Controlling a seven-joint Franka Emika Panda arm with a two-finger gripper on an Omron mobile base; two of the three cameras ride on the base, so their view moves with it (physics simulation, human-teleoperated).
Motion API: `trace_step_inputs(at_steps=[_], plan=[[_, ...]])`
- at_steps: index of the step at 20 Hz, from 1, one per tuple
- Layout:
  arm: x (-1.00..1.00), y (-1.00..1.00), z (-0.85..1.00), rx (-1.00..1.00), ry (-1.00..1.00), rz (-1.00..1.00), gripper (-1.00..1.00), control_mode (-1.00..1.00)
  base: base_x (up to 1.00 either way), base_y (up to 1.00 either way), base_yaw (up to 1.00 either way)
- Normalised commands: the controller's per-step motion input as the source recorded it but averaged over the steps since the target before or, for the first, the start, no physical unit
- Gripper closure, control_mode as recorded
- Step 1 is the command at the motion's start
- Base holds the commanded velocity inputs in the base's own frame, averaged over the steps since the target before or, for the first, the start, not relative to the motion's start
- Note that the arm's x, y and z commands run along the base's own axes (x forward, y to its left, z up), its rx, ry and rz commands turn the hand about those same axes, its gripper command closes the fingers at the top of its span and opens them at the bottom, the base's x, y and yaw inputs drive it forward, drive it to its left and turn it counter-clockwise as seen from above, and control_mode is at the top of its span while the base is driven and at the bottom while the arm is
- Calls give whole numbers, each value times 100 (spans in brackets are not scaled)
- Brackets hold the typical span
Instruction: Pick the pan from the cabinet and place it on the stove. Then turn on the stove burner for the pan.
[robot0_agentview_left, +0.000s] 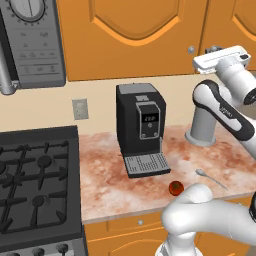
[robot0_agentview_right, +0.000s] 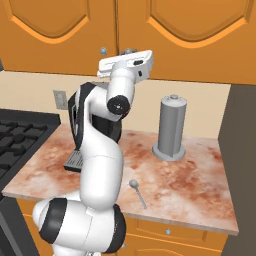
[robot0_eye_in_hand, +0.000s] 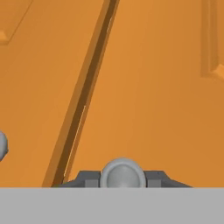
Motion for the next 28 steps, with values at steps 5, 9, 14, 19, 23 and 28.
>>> trace_step_inputs(at_steps=[5,9,14,19,23,28], plan=[[-1,2,7,-1,4,2,100,-100,0,0,0],[-27,-14,17,0,1,0,100,-100,0,0,0],[-56,-25,32,0,0,0,100,-100,0,0,0],[-71,-36,45,0,0,0,100,-100,0,0,0],[-69,-42,46,0,0,0,100,-100,0,0,0],[-66,-45,25,0,0,0,100,-100,0,0,0]])
